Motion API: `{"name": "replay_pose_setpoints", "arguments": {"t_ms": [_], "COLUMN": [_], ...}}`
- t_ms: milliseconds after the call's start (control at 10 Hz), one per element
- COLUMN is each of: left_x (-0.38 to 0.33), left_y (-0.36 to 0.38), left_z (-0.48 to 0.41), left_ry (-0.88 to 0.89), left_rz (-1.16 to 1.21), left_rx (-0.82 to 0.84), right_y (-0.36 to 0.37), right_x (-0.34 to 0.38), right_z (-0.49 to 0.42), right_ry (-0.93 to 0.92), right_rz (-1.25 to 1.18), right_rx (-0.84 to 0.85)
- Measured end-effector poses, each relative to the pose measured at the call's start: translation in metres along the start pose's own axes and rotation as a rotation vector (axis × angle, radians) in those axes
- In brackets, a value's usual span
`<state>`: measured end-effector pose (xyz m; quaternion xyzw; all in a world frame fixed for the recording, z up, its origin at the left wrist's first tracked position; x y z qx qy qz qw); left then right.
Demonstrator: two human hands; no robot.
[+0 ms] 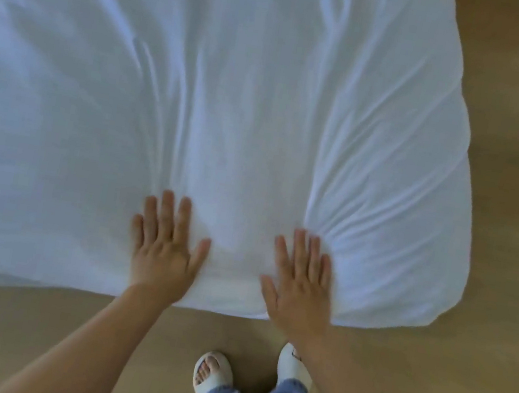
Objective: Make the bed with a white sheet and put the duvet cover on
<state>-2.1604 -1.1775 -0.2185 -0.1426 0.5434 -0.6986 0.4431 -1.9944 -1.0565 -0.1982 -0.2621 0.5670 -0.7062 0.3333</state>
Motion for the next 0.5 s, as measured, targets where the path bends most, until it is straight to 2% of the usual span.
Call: {"name": "replay_pose_setpoints", "arguments": {"t_ms": [100,200,300,400,500], "left_x": [-0.007,-0.045,-0.054,-0.029,0.003], "left_y": [-0.015,-0.082,-0.124,-0.075,0.021], "left_z": [0.008,-0.003,-0.014,-0.008,0.067], "left_ry": [0.011,0.287,0.355,0.047,-0.051], "left_rz": [-0.091,0.08,0.218,0.083,-0.082], "left_rx": [0.079,-0.151,-0.419,-0.091,0.493], "right_y": [-0.017,-0.068,-0.099,-0.062,0.006], "right_x": [-0.001,-0.005,-0.002,-0.004,-0.01], "right_z": [0.017,-0.022,-0.057,-0.045,0.034], "right_ry": [-0.03,-0.025,-0.022,0.008,-0.062], "right_rz": [-0.043,-0.289,-0.309,-0.199,0.013], "right_rx": [-0.008,-0.181,-0.275,-0.098,0.205]}}
Point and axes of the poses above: each hand's wrist, its own z-axis away from the middle knuckle, its own y-axis out of the palm, x = y × z, the point moved 4 cm from there along -z, towards the middle knuckle, and after that the axes turned 10 degrees about z, right-handed, at the moved point
